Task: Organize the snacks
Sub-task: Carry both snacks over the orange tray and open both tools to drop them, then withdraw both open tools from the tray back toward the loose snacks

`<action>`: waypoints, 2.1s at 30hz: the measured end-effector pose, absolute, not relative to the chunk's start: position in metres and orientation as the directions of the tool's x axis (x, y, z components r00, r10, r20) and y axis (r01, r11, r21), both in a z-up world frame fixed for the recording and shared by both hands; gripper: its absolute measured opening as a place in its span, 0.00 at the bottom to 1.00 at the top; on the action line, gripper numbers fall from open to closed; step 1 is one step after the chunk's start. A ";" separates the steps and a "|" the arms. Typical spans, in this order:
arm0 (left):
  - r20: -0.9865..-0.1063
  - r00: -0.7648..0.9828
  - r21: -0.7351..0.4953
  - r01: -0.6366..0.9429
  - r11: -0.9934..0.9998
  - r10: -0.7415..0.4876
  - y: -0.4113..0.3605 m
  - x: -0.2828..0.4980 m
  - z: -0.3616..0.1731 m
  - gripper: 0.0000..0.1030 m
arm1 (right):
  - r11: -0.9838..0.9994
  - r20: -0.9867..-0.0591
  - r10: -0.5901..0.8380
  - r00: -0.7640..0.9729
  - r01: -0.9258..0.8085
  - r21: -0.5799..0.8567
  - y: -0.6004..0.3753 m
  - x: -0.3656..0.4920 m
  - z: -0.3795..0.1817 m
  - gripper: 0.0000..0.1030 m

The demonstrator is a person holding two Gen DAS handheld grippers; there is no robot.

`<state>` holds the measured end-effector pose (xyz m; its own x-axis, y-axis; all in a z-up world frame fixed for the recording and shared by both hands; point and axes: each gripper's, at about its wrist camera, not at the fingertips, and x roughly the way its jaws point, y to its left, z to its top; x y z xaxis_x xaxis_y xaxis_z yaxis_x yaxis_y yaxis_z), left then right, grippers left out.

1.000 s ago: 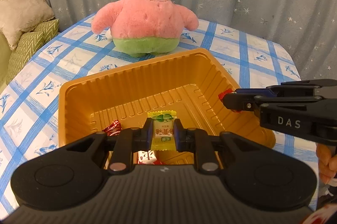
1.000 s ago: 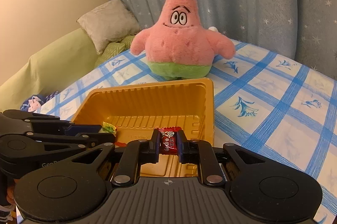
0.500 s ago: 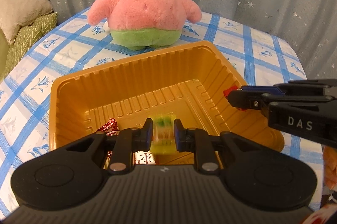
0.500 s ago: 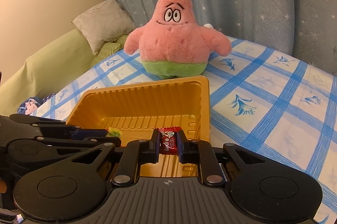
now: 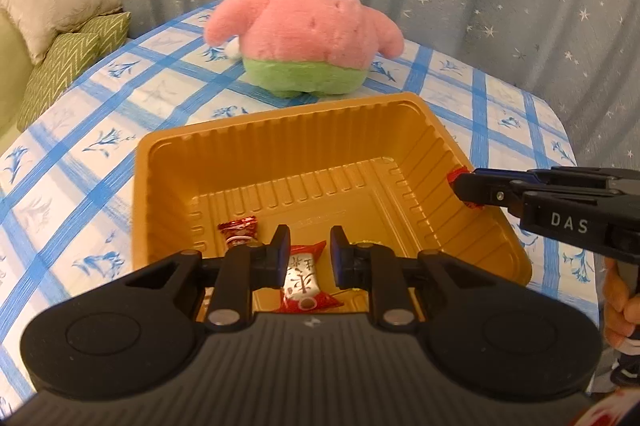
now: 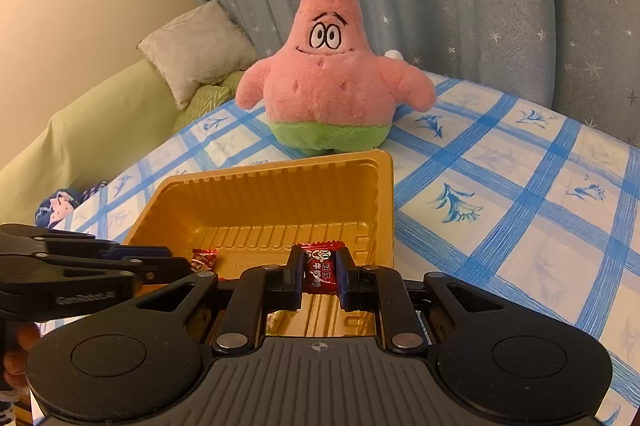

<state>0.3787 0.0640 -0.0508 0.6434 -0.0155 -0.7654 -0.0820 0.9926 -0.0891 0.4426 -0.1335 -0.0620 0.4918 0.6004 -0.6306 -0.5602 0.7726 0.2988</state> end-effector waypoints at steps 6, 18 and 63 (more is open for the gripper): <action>-0.767 0.642 -0.090 -0.101 0.991 -0.005 0.068 0.368 -0.048 0.18 | 0.773 -0.633 0.599 0.490 -0.561 0.297 -0.130 0.443 -0.062 0.16; -0.755 0.656 -0.110 -0.137 0.984 0.007 0.070 0.342 -0.035 0.29 | 0.766 -0.601 0.623 0.501 -0.546 0.339 -0.135 0.437 -0.043 0.17; -0.807 0.589 -0.114 -0.223 0.968 0.041 0.024 0.135 -0.021 0.57 | 0.755 -0.683 0.615 0.394 -0.542 0.368 -0.243 0.246 -0.038 0.82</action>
